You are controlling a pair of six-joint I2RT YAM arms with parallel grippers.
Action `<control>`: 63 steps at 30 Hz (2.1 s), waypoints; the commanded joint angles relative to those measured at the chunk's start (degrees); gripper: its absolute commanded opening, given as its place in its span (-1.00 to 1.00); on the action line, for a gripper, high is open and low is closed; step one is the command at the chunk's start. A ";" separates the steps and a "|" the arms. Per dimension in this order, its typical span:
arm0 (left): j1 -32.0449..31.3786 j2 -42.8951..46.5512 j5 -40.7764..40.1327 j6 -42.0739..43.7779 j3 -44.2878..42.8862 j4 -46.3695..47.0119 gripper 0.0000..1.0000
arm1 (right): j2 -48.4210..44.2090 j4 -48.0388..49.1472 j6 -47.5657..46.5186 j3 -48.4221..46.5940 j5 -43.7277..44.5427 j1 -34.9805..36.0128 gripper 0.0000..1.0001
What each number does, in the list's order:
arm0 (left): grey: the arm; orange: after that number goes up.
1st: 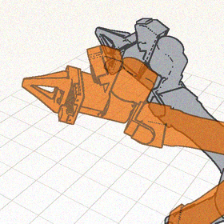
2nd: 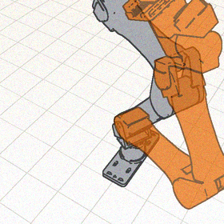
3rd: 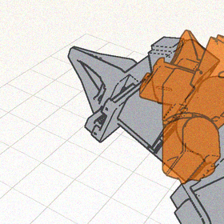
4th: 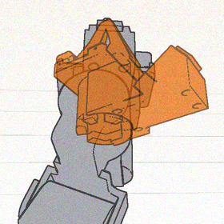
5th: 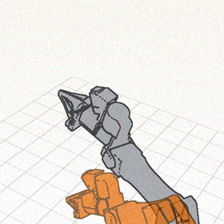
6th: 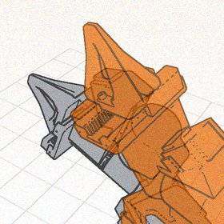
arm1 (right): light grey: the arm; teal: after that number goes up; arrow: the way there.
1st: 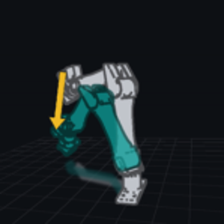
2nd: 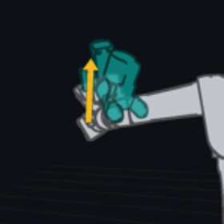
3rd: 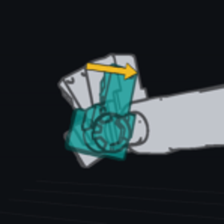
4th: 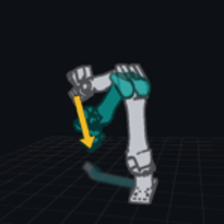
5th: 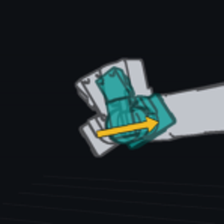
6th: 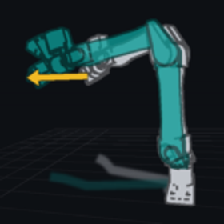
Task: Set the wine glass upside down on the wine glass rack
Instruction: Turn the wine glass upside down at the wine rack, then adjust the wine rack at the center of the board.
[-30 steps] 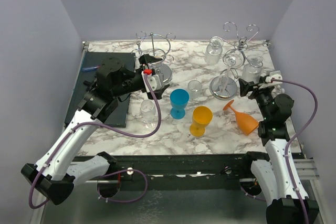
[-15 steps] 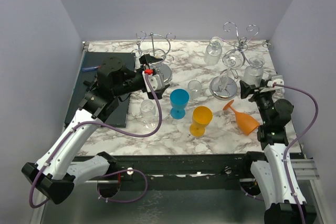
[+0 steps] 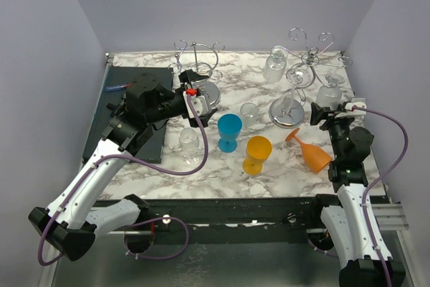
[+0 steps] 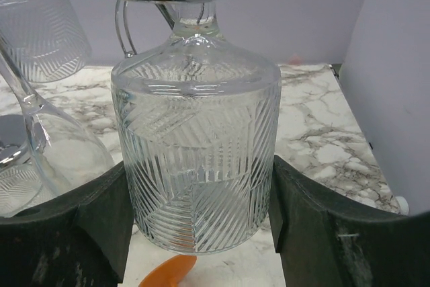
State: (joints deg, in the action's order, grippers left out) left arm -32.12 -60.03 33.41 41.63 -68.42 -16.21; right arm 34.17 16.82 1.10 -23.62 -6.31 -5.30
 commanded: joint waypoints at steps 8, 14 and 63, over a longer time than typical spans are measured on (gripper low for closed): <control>-0.14 0.24 0.78 0.28 0.44 0.95 0.98 | 5.01 4.76 1.75 -1.46 4.99 -0.13 -0.99; -0.14 0.00 0.78 0.30 0.23 1.17 0.98 | 7.37 3.43 1.58 -2.84 1.51 -0.11 -0.33; -0.12 -32.61 2.51 -29.32 -43.19 -2.86 0.72 | 39.48 -44.52 15.75 -69.25 3.17 -0.06 0.68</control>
State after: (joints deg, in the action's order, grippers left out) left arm -32.12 -83.44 33.61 19.00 -98.85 -16.40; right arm 66.87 -22.81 13.56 -87.46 -8.10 -5.21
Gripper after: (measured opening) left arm 0.934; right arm 0.846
